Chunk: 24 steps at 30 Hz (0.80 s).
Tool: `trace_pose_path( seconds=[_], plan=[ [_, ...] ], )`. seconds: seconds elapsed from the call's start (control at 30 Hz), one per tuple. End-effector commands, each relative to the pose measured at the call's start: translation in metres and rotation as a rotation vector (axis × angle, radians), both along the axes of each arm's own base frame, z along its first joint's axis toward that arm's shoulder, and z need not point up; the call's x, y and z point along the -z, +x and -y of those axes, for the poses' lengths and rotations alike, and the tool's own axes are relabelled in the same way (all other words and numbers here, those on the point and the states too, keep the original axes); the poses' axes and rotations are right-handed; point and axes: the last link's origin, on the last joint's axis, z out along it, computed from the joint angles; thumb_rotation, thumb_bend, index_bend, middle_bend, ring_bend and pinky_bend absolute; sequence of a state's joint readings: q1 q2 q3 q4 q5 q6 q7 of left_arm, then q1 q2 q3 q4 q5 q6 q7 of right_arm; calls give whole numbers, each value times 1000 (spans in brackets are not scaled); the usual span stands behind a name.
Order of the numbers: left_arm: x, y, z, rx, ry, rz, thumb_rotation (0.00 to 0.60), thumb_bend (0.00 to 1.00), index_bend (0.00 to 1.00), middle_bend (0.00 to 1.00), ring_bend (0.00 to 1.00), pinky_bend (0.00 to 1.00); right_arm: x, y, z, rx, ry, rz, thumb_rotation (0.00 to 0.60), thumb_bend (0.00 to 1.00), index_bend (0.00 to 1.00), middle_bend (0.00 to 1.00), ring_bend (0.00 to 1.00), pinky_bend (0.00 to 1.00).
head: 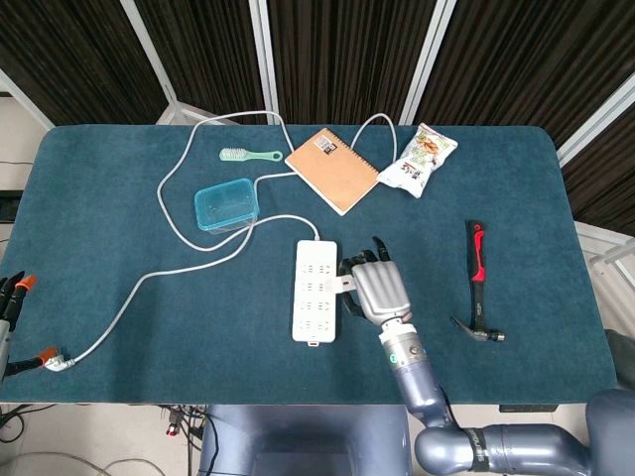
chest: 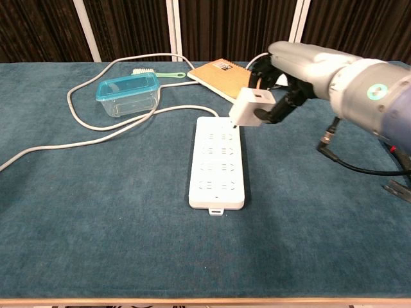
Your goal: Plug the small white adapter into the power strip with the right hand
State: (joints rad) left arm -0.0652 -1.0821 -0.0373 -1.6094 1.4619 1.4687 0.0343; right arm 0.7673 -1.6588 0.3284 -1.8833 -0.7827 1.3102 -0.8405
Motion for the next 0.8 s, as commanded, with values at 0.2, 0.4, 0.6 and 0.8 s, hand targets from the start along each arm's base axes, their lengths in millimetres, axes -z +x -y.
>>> trace_pose_path(
  seconds=[0.2,0.4,0.6,0.8],
  plan=[
    [-1,1,0,4,-6,15,600,2,0,0,0,0,29,31,6,85,-2,-153,600,673,751,649,260,0],
    [-1,1,0,2,-17,26,600,2,0,0,0,0,42,35,13,124,-21,-244,600,673,762,658,271,0],
    [-1,1,0,0,-23,33,600,2,0,0,0,0,46,38,21,167,-41,-281,600,673,764,659,272,0],
    [-1,1,0,-4,-24,37,600,2,0,0,0,0,52,39,24,232,-14,-320,600,673,764,659,272,0]
  ],
)
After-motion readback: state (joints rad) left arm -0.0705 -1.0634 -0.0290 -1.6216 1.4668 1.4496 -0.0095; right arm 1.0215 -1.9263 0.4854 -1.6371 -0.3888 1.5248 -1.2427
